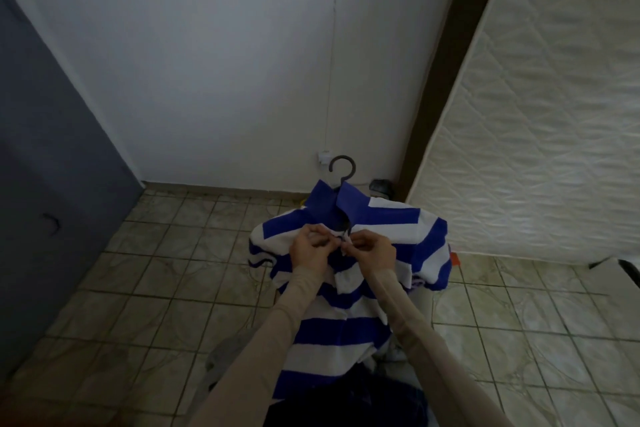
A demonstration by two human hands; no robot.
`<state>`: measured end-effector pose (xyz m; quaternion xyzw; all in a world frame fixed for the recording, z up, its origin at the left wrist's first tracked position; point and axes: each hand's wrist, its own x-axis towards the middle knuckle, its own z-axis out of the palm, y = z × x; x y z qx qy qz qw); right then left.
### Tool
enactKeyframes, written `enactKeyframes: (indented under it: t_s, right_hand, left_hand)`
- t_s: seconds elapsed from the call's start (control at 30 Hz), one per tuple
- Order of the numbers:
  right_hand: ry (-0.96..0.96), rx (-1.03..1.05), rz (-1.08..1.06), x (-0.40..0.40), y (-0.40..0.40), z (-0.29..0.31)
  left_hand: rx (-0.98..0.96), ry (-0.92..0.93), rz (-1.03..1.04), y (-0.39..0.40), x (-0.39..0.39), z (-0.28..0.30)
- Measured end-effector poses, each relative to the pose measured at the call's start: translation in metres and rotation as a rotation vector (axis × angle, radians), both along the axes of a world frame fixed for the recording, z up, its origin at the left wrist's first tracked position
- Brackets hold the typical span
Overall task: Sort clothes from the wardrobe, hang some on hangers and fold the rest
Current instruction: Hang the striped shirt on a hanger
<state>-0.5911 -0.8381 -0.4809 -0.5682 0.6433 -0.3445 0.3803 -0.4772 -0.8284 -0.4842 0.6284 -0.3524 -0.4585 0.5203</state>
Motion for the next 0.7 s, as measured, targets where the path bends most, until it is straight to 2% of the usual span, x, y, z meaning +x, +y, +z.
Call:
enactKeyframes:
  t_s: [0.23, 0.47, 0.7]
  right_hand:
    - [-0.018, -0.02, 0.096, -0.008, 0.007, -0.001]
    - [-0.067, -0.016, 0.165, -0.01, 0.002, -0.002]
    - [-0.019, -0.032, 0.175, -0.01, -0.005, -0.006]
  left_hand:
    - [0.007, 0.038, -0.069, 0.007, 0.003, 0.001]
    - [0.022, -0.04, -0.055, 0.005, 0.002, 0.001]
    - [0.032, -0.054, -0.073, 0.002, 0.005, -0.003]
